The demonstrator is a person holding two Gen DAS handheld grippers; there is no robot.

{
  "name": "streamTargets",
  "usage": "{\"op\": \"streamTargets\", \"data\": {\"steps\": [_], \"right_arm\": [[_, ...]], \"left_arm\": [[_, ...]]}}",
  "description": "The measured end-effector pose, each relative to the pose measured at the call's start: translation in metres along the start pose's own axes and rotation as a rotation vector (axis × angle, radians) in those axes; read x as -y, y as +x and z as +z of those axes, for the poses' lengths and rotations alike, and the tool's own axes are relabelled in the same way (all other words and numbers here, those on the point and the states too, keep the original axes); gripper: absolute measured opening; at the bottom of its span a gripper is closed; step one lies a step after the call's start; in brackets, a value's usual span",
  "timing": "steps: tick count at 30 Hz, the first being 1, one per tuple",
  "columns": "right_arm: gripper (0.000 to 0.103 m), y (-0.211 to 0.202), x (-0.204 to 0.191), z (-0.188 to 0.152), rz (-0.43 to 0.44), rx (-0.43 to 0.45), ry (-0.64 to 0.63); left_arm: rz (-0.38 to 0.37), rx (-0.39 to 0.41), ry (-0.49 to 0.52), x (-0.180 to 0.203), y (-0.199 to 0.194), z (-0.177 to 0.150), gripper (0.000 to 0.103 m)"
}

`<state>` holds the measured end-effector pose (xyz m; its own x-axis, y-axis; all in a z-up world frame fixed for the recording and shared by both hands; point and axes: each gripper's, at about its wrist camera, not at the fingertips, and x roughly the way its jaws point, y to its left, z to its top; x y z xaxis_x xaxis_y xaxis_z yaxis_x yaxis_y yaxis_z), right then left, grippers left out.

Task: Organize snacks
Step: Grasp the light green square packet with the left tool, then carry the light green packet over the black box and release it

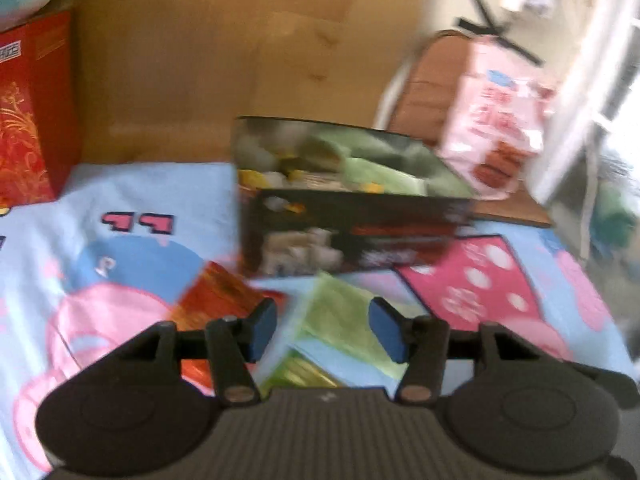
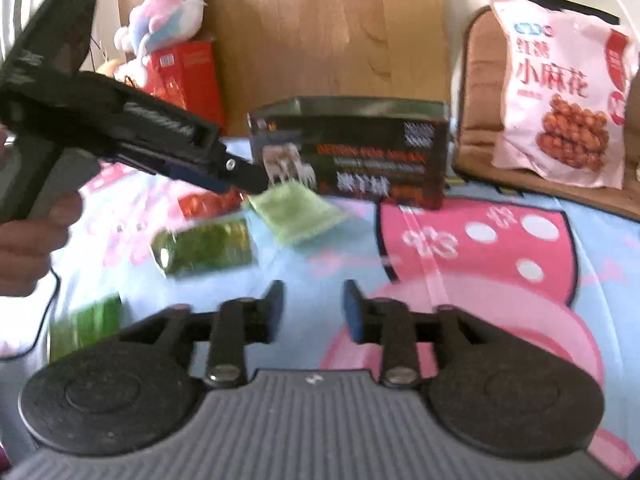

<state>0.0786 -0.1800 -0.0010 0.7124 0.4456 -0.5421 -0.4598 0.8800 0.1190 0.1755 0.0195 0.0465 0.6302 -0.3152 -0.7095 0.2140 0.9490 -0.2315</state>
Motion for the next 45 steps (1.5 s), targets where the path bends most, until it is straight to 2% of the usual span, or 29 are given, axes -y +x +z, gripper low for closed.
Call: {"op": "streamTargets", "data": {"steps": [4,8,10,12,16,27,29,31,33,34,36,39,40,42,43,45], "right_arm": [[0.045,0.037,-0.005,0.019,0.009,-0.033,0.005],[0.044,0.066,-0.001,0.031,-0.019,-0.068,0.028],[0.041,0.065,0.004,0.030,-0.002,-0.073,0.050],[0.025,0.055,0.005,0.025,0.009,-0.078,0.043],[0.024,0.020,0.003,0.004,0.003,-0.074,-0.010],[0.034,-0.097,-0.003,-0.081,-0.001,-0.040,-0.030],[0.034,-0.110,-0.012,-0.094,-0.017,-0.032,-0.056],[0.036,-0.118,-0.018,-0.103,-0.033,-0.025,-0.075],[0.047,-0.121,-0.022,-0.107,-0.053,-0.016,-0.082],[0.049,-0.122,-0.022,-0.107,-0.064,-0.008,-0.081],[0.055,-0.124,-0.018,-0.108,-0.085,0.011,-0.066],[0.058,-0.123,-0.013,-0.107,-0.093,0.032,-0.034],[0.058,-0.121,-0.013,-0.107,-0.096,0.030,-0.030],[0.058,-0.117,-0.016,-0.107,-0.102,0.025,-0.038],[0.057,-0.114,-0.018,-0.107,-0.099,0.024,-0.046],[0.055,-0.110,-0.021,-0.106,-0.085,0.018,-0.063]], "left_arm": [[0.029,-0.050,0.019,0.004,0.027,0.010,0.052],[-0.016,-0.092,0.070,0.020,0.042,0.004,0.043],[-0.003,-0.073,0.091,0.029,0.038,-0.003,0.043],[-0.044,-0.086,0.091,0.035,0.032,-0.012,0.043],[-0.111,-0.105,0.131,0.059,0.015,-0.041,0.043],[-0.321,-0.206,0.283,0.119,-0.036,-0.131,0.045],[-0.330,-0.219,0.314,0.125,-0.043,-0.139,0.056],[-0.343,-0.224,0.324,0.126,-0.052,-0.142,0.060],[-0.333,-0.199,0.314,0.120,-0.062,-0.140,0.066],[-0.324,-0.183,0.304,0.117,-0.065,-0.138,0.071],[-0.310,-0.160,0.269,0.108,-0.068,-0.131,0.071],[-0.305,-0.176,0.220,0.102,-0.058,-0.121,0.068],[-0.310,-0.191,0.214,0.103,-0.052,-0.118,0.064],[-0.322,-0.229,0.220,0.108,-0.042,-0.119,0.049],[-0.334,-0.265,0.224,0.111,-0.034,-0.121,0.038],[-0.368,-0.268,0.229,0.114,-0.033,-0.124,0.036]]}}
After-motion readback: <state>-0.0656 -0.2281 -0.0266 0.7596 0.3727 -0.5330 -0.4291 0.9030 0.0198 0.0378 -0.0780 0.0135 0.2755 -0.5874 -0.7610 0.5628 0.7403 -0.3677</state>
